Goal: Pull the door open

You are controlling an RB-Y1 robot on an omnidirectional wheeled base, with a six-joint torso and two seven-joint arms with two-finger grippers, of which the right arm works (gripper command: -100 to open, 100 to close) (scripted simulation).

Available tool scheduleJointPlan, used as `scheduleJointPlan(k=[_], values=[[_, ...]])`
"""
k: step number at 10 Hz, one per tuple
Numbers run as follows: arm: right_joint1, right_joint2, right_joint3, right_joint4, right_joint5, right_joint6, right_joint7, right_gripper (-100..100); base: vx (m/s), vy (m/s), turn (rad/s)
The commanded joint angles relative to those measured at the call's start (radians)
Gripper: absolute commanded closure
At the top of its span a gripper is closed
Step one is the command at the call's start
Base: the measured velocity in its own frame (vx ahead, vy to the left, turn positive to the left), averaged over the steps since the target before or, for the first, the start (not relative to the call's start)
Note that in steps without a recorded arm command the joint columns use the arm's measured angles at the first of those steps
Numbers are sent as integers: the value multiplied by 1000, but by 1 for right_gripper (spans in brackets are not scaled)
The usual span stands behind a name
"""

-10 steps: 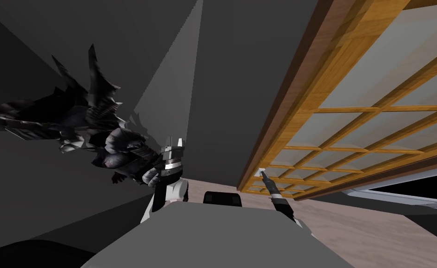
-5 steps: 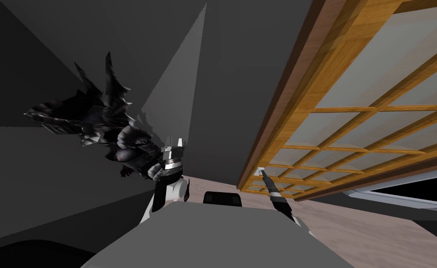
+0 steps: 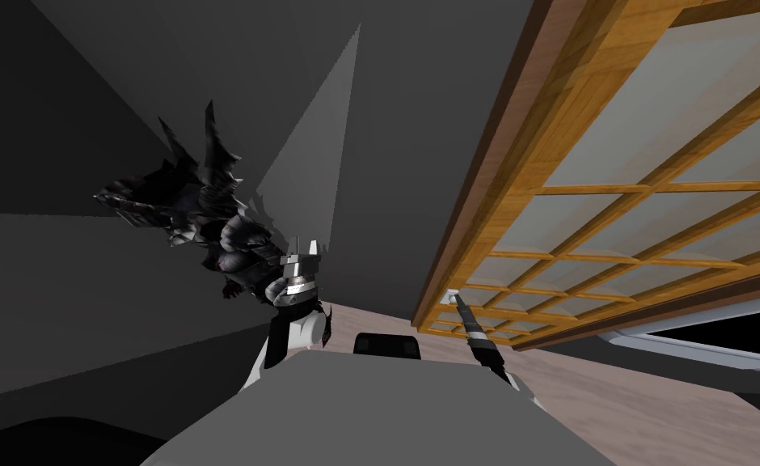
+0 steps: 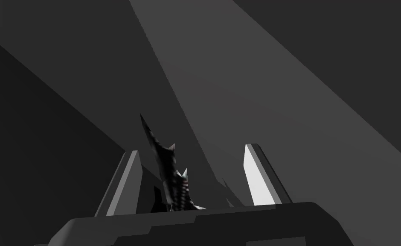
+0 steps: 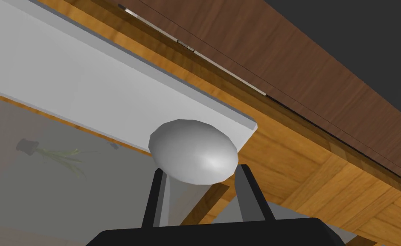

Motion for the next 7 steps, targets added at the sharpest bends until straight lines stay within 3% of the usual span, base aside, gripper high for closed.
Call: scheduleJointPlan(k=[1, 7], values=[[-12, 5, 23, 12, -28, 4, -50, 100, -85, -28, 92], [-29, 5, 61, 17, -93, 21, -191, 100, -52, -24, 49]])
